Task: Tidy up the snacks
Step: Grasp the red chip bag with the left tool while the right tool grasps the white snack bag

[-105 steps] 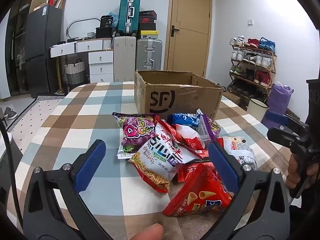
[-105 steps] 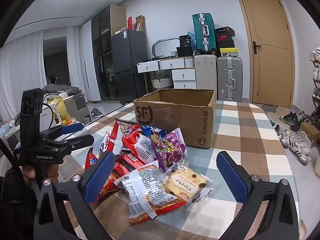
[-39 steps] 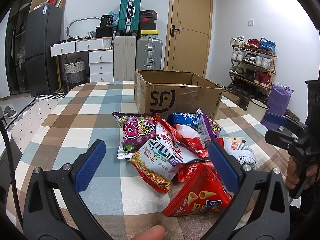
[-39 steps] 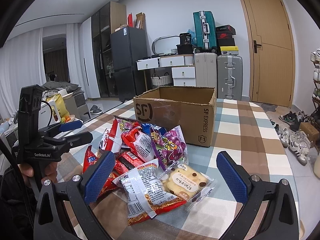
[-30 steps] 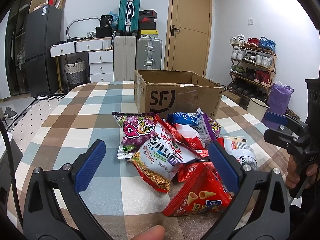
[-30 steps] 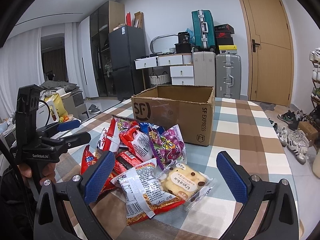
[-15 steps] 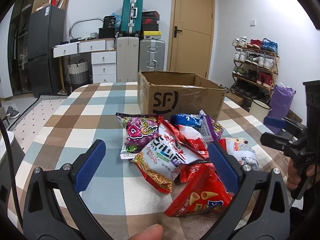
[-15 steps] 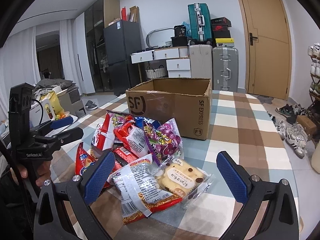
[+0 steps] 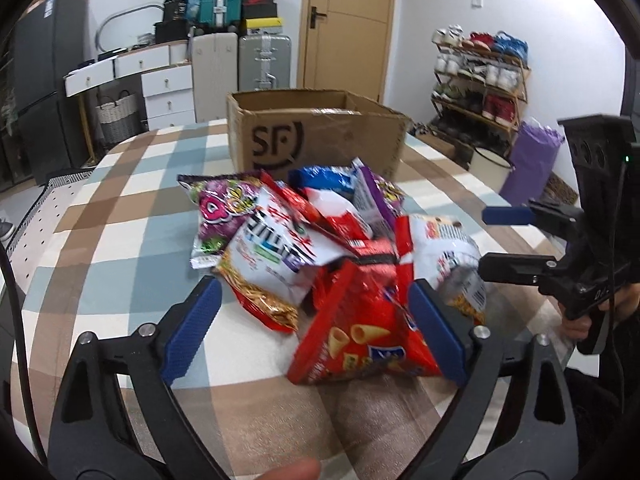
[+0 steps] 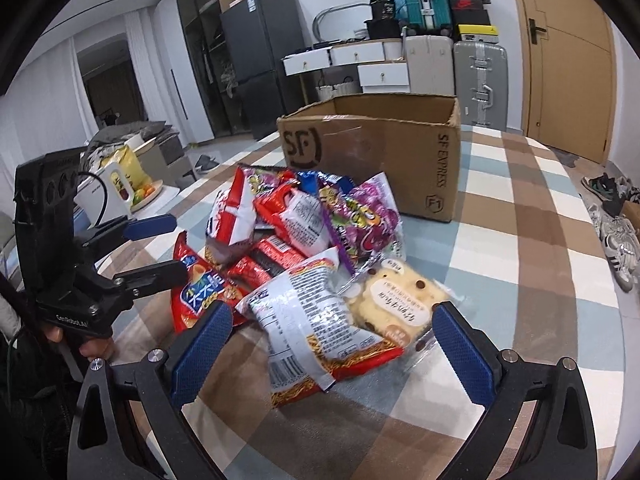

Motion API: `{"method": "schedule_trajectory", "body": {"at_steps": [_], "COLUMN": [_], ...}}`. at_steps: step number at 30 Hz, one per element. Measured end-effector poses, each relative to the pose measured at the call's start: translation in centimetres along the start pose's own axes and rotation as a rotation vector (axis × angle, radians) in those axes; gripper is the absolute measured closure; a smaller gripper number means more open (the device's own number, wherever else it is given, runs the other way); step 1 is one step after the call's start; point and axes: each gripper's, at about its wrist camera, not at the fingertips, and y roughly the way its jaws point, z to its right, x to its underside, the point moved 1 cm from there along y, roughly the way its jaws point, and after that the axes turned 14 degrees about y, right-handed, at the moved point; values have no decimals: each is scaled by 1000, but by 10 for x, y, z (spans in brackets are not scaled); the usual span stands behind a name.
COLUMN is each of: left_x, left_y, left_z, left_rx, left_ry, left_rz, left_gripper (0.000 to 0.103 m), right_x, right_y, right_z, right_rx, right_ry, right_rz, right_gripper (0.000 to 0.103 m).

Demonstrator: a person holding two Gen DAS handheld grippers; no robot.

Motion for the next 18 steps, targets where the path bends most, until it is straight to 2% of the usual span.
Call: {"method": "schedule_trajectory", "body": {"at_steps": [3,7,11,18], "left_x": [1,2,5,8], "left_y": [4,12,22,34], "left_z": [6,15,21,18], "left_rx": [31,57,72,127], "left_ry": [19,50,64,36], "left_rz": [-21,-58,-99,-167], "left_gripper": [11,11,11,14], "right_x": [2,3,2,7], "right_y": [4,11,19,17], "right_z": [-6,-10,-12,-18], "right_rx": [-21,-43,-47,-78], "right_ry": [-22,-37,-49,-65], "right_rz": [-25,-63,-87,-100], "right_gripper": [2,16,16,23]}}
